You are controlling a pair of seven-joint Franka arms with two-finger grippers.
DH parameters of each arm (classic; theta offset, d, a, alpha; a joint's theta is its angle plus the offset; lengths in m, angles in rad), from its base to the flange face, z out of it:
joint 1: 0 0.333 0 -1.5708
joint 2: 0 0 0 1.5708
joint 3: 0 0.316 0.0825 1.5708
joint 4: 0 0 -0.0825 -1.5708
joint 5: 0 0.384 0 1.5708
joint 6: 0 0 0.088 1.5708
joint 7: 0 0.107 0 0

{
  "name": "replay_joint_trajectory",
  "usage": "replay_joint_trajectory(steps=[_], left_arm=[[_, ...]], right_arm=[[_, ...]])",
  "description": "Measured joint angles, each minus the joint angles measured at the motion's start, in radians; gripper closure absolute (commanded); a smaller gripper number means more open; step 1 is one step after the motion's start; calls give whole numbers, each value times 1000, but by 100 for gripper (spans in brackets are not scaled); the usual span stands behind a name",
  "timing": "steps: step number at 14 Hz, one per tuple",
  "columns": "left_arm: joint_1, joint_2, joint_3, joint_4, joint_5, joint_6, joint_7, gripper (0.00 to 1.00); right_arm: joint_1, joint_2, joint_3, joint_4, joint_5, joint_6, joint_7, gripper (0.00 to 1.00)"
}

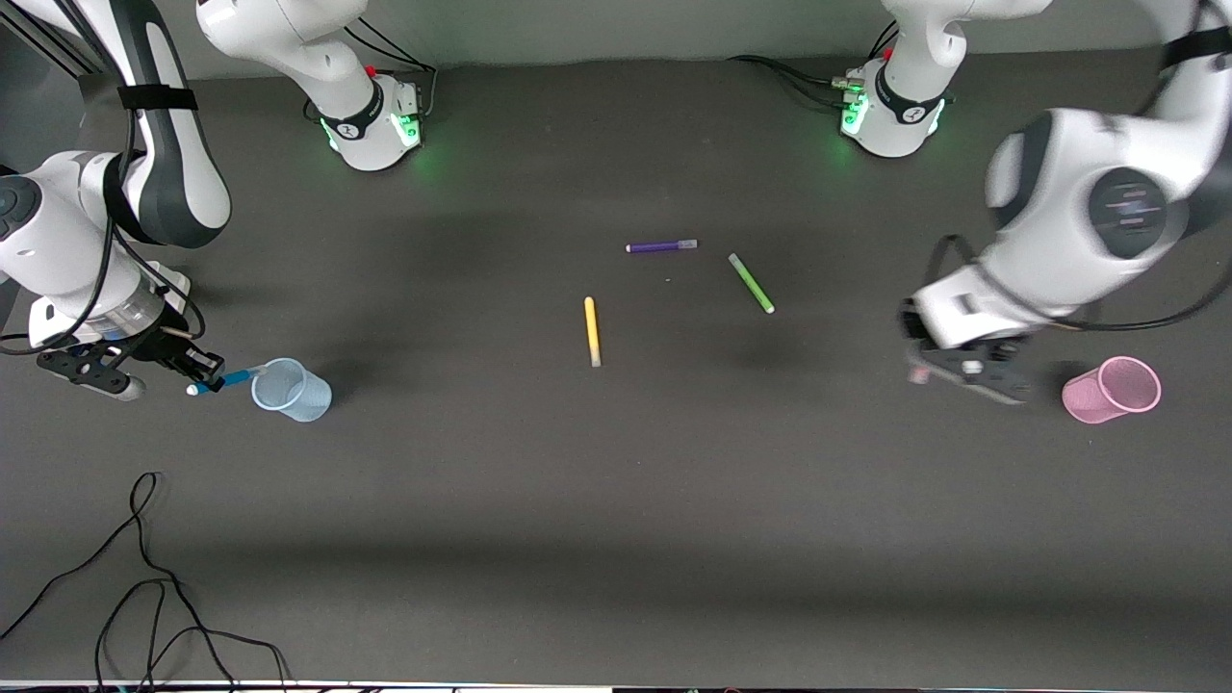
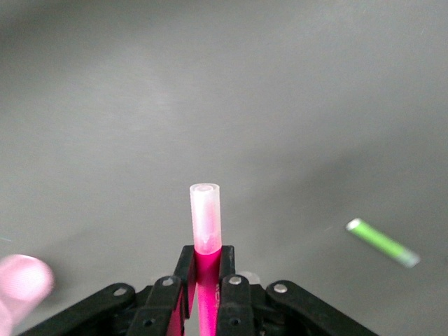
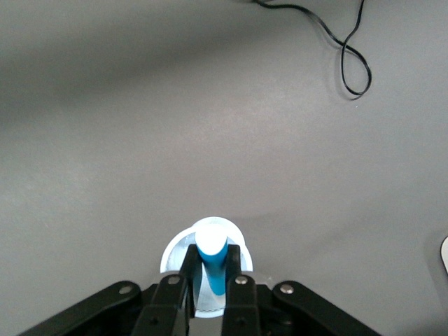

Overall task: Place pink and blue markers in matching cups
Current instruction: 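Lower the blue marker into the blue cup while the left gripper lowers pink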

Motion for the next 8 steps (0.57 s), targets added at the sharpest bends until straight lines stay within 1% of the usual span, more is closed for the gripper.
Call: replay_joint_trajectory(steps=[4, 5, 8], left_arm=[[129, -16, 0, 0, -17, 29, 329, 100], [157, -16, 0, -1, -46, 45, 420, 100], [277, -7, 1, -10, -190, 65, 721, 100]], right_arm=[[8, 5, 0, -36, -1, 50, -10, 100], [8, 12, 0, -44, -1, 74, -11, 100], [8, 50, 0, -53, -2, 130, -11, 100]])
